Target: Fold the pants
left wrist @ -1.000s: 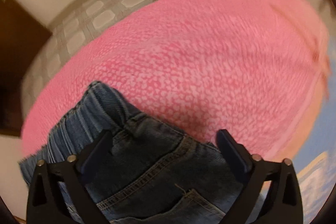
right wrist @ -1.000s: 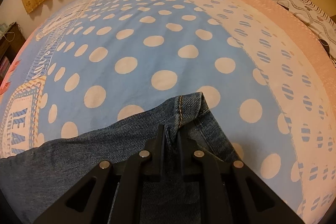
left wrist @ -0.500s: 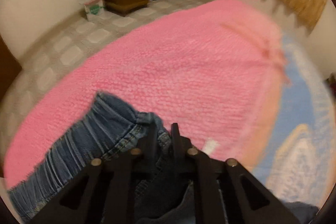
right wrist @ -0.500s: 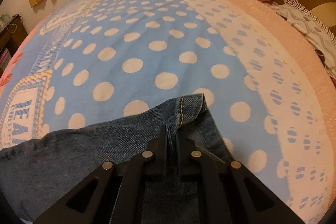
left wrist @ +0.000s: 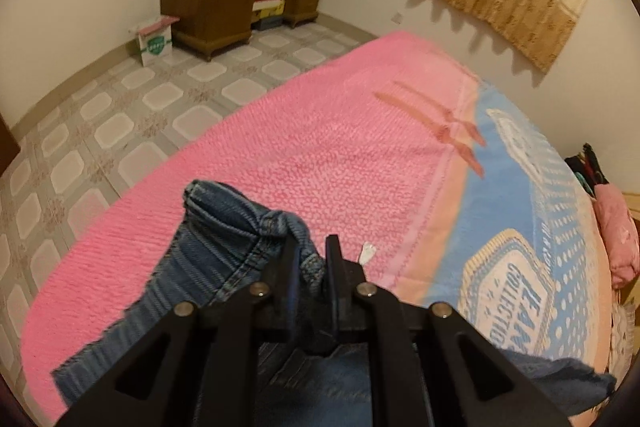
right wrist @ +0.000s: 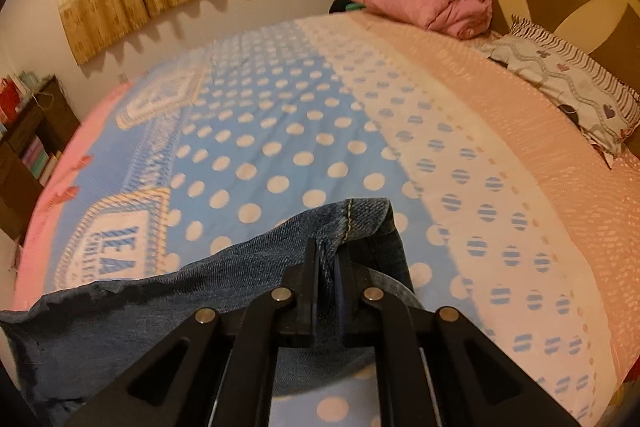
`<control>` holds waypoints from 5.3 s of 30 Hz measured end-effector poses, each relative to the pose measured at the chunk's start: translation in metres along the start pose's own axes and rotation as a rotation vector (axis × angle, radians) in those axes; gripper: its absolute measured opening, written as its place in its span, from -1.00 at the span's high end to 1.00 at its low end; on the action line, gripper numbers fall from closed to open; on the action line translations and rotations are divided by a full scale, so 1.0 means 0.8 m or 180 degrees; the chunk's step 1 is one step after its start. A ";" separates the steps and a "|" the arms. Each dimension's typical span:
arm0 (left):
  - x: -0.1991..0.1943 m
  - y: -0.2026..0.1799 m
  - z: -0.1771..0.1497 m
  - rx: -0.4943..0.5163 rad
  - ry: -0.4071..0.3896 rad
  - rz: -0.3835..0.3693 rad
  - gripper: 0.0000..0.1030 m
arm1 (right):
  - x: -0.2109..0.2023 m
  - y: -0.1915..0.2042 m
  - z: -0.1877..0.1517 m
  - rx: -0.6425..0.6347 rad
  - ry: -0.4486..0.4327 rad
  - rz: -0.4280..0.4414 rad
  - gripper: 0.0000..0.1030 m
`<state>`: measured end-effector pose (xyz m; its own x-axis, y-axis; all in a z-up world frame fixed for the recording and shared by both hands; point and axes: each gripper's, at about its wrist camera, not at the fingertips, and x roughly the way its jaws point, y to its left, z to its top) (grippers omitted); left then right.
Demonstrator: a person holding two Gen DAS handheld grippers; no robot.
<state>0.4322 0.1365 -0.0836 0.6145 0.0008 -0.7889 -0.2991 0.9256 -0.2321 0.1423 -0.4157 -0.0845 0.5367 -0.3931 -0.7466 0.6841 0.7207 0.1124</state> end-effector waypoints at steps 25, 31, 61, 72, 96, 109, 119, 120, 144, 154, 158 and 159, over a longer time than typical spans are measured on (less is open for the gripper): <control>-0.168 0.214 -0.185 -0.0257 -0.0058 -0.0116 0.83 | -0.192 -0.133 -0.265 0.0425 -0.0024 0.0530 0.88; -0.147 0.241 -0.218 -0.0190 0.0128 0.0108 0.83 | -0.155 -0.158 -0.334 0.0655 0.0198 0.0356 0.87; -0.078 0.247 -0.245 -0.0536 0.0588 -0.0394 -0.30 | -0.147 -0.147 -0.394 0.2485 0.0540 0.1387 -0.26; -0.068 0.230 -0.250 -0.0298 0.0571 -0.0174 -0.30 | -0.111 -0.158 -0.353 0.2451 0.0760 0.0948 -0.26; -0.058 0.231 -0.247 -0.0216 0.0619 -0.0143 -0.45 | -0.243 -0.092 -0.175 0.1488 -0.0660 0.2041 0.94; -0.059 0.225 -0.244 -0.0109 0.0651 -0.0049 -0.45 | -0.061 -0.211 -0.425 0.2474 0.0432 0.1126 0.91; -0.100 0.276 -0.236 -0.0349 0.0374 -0.0093 -0.45 | -0.167 -0.059 -0.340 0.1140 0.0112 0.1267 0.90; -0.099 0.280 -0.236 -0.0407 0.0397 -0.0129 -0.45 | -0.171 -0.037 -0.341 0.1069 0.0152 0.1398 0.90; -0.039 0.271 -0.238 -0.0932 0.0677 -0.0840 -0.46 | -0.099 0.242 -0.453 0.0557 0.1405 0.2466 0.90; -0.011 0.273 -0.211 -0.1188 0.0706 -0.1115 -0.31 | -0.096 0.242 -0.461 0.0673 0.1388 0.2496 0.90; -0.006 0.284 -0.226 -0.1220 0.0628 -0.1153 0.12 | -0.084 0.234 -0.467 0.1029 0.1395 0.2716 0.90; -0.007 0.290 -0.229 -0.1253 0.0607 -0.1184 0.17 | -0.081 0.235 -0.469 0.1106 0.1409 0.2764 0.90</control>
<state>0.2257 0.2818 -0.2376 0.5987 -0.4001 -0.6939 -0.3596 0.6398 -0.6792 0.0512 -0.0404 -0.2613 0.7319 0.4795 -0.4842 0.2903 0.4235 0.8581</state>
